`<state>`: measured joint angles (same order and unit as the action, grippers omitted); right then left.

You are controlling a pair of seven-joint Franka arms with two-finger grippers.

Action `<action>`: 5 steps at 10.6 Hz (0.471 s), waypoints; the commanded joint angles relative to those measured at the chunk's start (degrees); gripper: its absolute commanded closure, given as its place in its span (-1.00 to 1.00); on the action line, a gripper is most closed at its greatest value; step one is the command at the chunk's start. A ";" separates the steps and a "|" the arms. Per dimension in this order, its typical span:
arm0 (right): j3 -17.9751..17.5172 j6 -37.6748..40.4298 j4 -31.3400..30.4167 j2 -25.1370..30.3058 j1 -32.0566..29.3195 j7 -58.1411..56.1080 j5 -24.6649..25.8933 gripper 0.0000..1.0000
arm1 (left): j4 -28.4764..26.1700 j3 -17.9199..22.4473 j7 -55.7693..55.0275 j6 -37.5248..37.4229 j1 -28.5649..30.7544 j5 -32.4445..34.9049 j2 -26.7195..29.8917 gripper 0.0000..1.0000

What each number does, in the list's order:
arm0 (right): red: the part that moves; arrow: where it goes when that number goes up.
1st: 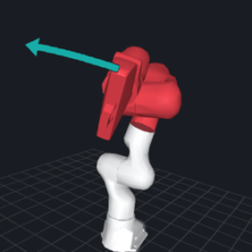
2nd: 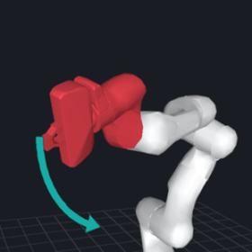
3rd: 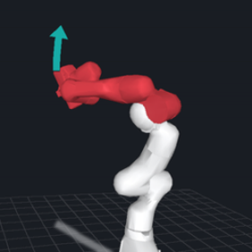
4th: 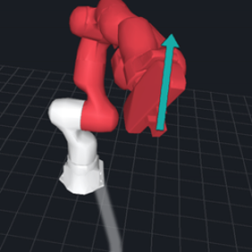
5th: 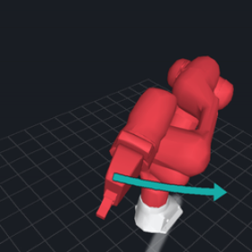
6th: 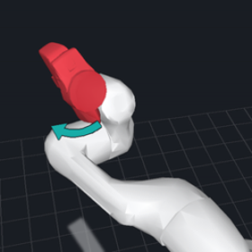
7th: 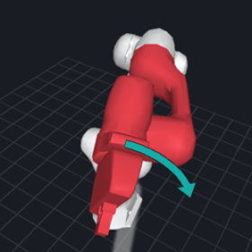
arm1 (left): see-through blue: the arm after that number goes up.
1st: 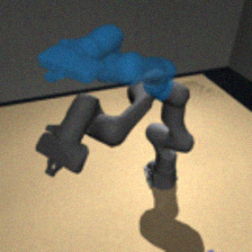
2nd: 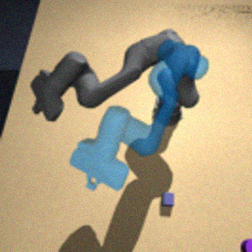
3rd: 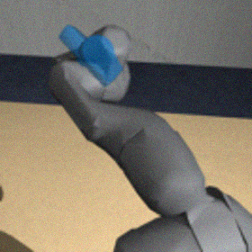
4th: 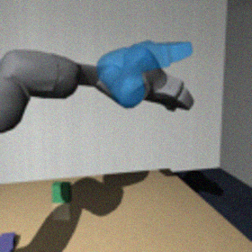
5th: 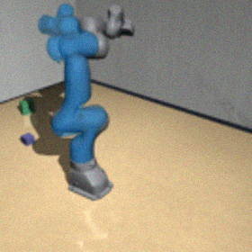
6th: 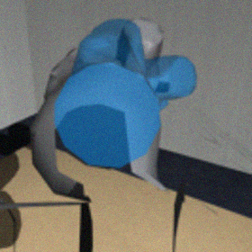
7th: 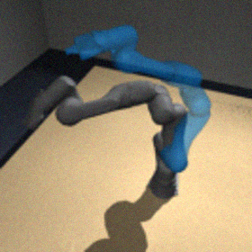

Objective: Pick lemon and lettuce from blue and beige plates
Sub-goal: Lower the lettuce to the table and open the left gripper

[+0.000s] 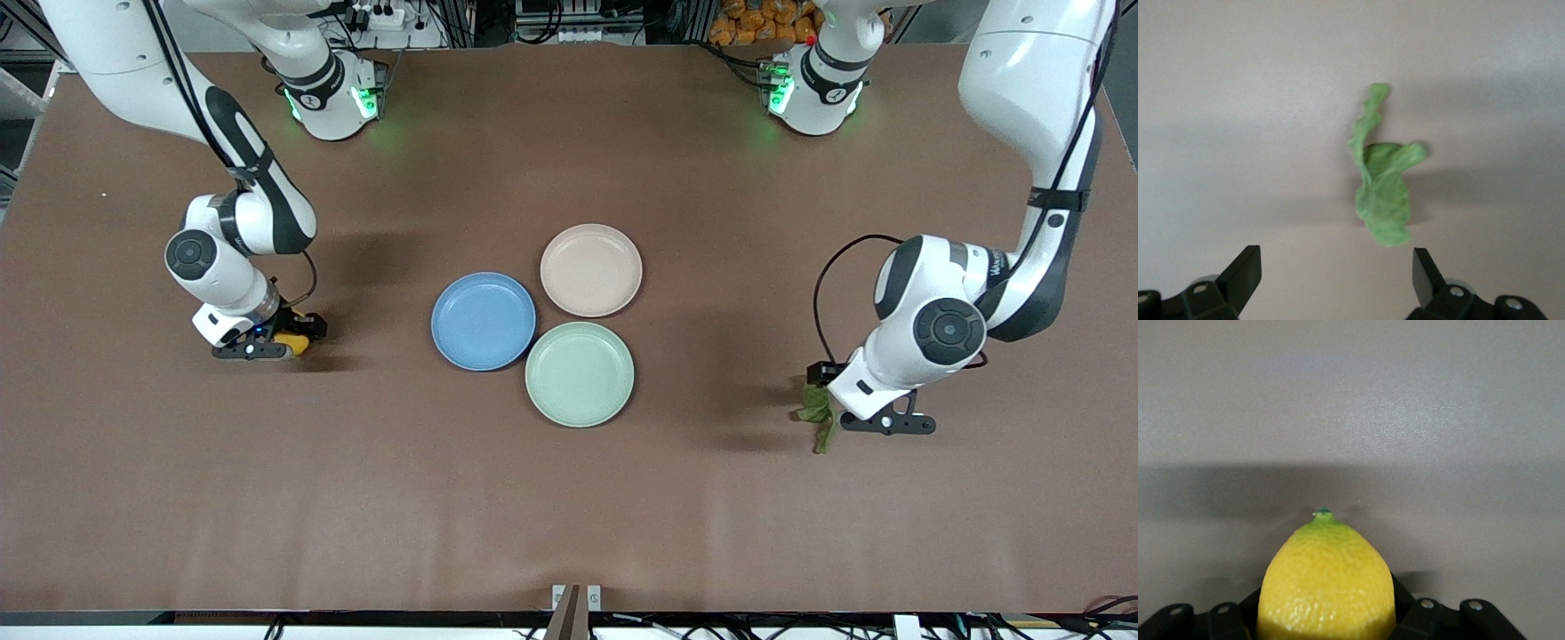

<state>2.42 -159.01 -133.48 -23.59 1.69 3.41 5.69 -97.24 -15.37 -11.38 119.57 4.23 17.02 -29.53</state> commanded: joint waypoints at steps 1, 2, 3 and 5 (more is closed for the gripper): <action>-0.31 -0.69 -0.29 0.12 -0.02 -0.95 -1.82 -0.99 | -7.41 4.19 6.96 -0.74 -1.59 -6.10 7.08 -1.00; -0.31 -0.34 -0.12 0.47 0.07 -0.95 -1.82 -1.00 | -12.23 7.69 9.86 -0.13 -3.68 -8.82 11.12 -1.00; -0.31 1.06 0.23 0.99 0.16 -0.95 -1.82 -1.00 | -17.15 12.59 12.67 0.57 -6.92 -12.85 15.07 -1.00; -0.40 7.45 2.33 2.92 0.33 -0.95 -1.82 -1.00 | -23.24 14.14 15.51 1.54 -7.66 -15.97 20.10 -1.00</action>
<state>2.36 -156.07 -132.28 -23.02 1.78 3.41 5.60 -113.07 -2.77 2.21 119.28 -2.13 3.29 -16.06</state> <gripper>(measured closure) 0.000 0.000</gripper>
